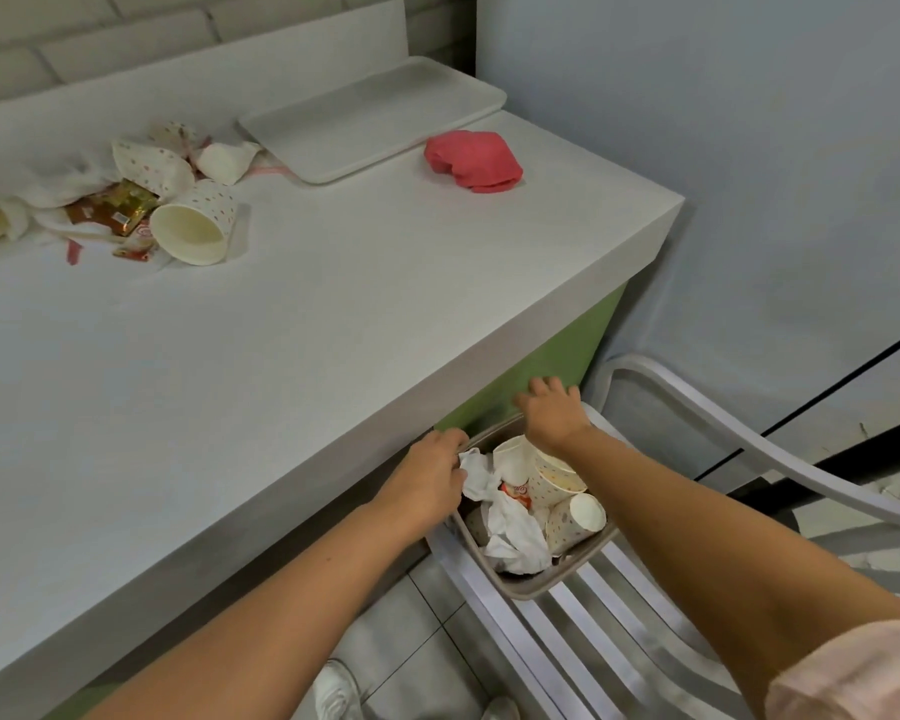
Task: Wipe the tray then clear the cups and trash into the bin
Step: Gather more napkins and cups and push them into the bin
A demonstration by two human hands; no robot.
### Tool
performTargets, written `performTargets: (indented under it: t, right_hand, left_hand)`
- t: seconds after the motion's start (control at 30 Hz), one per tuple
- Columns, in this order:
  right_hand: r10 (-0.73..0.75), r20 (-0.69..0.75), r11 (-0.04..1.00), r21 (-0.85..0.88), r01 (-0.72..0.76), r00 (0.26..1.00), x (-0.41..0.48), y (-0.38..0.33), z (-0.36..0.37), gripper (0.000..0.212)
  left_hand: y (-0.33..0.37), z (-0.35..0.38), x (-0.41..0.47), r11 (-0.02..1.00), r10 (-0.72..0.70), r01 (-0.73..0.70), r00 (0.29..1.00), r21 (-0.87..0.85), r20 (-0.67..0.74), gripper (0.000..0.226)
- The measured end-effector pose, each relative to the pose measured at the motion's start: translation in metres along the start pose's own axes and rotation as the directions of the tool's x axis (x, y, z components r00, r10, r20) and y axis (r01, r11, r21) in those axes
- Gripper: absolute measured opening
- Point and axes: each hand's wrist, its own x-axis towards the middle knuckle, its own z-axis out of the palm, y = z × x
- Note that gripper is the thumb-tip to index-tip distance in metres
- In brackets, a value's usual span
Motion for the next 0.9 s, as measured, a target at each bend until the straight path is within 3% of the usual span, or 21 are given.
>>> performTargets:
  t: [0.13,0.27,0.47,0.67,0.9]
  right_hand:
    - [-0.031,0.096,0.999,-0.003,0.032,0.995,-0.010,0.004,-0.034,0.044]
    - [-0.082,0.335,0.997,0.025,0.078,0.939,-0.031,-0.005,-0.087,0.040]
    - [-0.053,0.496,0.997,0.075,0.018,0.867,-0.050,-0.038,-0.163,0.033]
    - [-0.127,0.483,0.991,0.088,0.096,0.866,-0.059,-0.085,-0.221,0.015]
    - [-0.295,0.313,0.955,0.114,0.272,0.903,-0.038,-0.172,-0.256,0.014]
  left_hand:
    - [0.009,-0.009,0.002,0.999,0.034,-0.034,0.999,0.002,-0.012,0.039]
    - [0.026,-0.028,0.006,0.995,0.098,-0.099,0.992,-0.015,-0.078,0.030]
    - [0.039,-0.076,0.003,0.973,0.210,-0.228,0.939,-0.036,-0.271,0.023]
    - [0.007,-0.128,0.001,0.977,0.201,-0.209,0.887,0.026,-0.416,0.017]
    - [-0.069,-0.196,-0.013,0.998,0.045,-0.018,0.863,0.058,-0.503,0.023]
